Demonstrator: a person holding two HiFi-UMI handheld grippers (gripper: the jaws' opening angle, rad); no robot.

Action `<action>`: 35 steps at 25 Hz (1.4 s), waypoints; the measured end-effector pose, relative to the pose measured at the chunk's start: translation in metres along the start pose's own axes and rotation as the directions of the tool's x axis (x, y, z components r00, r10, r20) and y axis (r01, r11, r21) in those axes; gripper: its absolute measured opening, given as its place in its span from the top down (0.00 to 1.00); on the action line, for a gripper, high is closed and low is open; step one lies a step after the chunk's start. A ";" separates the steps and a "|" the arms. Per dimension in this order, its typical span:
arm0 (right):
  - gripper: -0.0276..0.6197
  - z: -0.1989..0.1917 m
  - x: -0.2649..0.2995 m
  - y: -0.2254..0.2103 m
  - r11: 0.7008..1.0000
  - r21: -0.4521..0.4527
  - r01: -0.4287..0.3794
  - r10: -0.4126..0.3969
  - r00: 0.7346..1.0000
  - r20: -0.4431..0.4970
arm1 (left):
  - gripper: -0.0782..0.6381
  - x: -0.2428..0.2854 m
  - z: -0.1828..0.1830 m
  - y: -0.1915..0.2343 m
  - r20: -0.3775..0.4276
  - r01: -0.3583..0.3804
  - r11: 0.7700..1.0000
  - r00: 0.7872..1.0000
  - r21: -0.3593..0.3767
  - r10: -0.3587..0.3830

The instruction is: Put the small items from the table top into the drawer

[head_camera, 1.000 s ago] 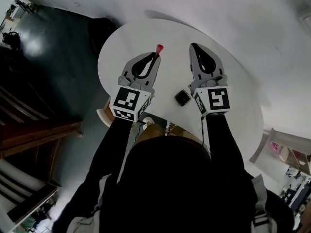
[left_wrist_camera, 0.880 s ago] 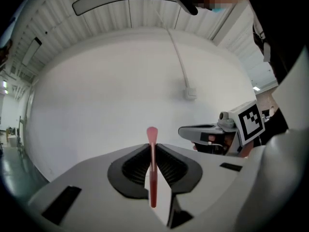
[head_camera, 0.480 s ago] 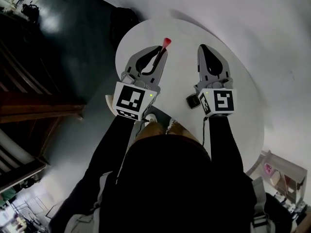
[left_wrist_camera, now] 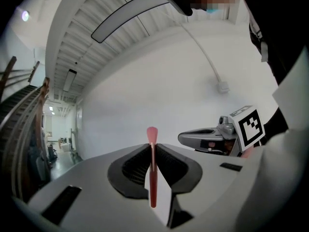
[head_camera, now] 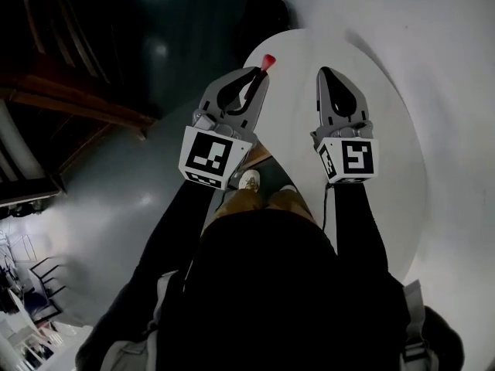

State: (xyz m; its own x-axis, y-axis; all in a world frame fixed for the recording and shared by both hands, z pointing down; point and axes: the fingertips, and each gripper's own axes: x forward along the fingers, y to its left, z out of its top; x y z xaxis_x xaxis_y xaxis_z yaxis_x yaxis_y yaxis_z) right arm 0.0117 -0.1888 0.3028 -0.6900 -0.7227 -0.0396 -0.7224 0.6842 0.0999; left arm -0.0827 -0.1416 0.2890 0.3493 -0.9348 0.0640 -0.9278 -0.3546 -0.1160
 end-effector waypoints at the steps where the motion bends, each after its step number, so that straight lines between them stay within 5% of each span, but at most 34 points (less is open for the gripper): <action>1: 0.92 -0.001 0.010 0.012 1.000 0.004 -0.029 0.029 1.000 0.003 | 0.82 -0.007 -0.003 0.010 -0.006 -0.027 1.000 1.000 -0.001 0.027; 12: 0.92 0.000 0.061 0.091 0.980 0.026 -0.197 0.197 0.980 -0.011 | 0.82 -0.054 -0.018 0.063 -0.037 -0.144 0.989 0.989 -0.012 0.144; 18: 0.92 -0.012 0.064 0.091 0.980 0.025 -0.195 0.196 0.980 -0.034 | 0.82 -0.050 -0.101 0.058 -0.184 -0.112 0.989 0.978 -0.092 0.093; 27: 0.92 -0.024 0.063 0.075 0.987 0.025 -0.156 0.157 0.985 -0.064 | 0.82 -0.060 -0.259 0.029 -0.482 -0.054 0.982 0.875 -0.183 -0.042; 35: 0.92 -0.026 0.062 0.070 0.991 0.008 -0.136 0.136 0.988 -0.071 | 0.82 -0.063 -0.333 0.017 -0.611 -0.123 0.945 0.786 -0.302 -0.093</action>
State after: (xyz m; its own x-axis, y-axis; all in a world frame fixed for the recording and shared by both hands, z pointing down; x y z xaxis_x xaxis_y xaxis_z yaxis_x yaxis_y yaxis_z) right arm -0.0803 -0.1884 0.3334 -0.7772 -0.6277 0.0447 -0.6220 0.7770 0.0968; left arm -0.1645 -0.0820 0.6133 0.2806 -0.6903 0.6669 -0.9596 -0.2147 0.1816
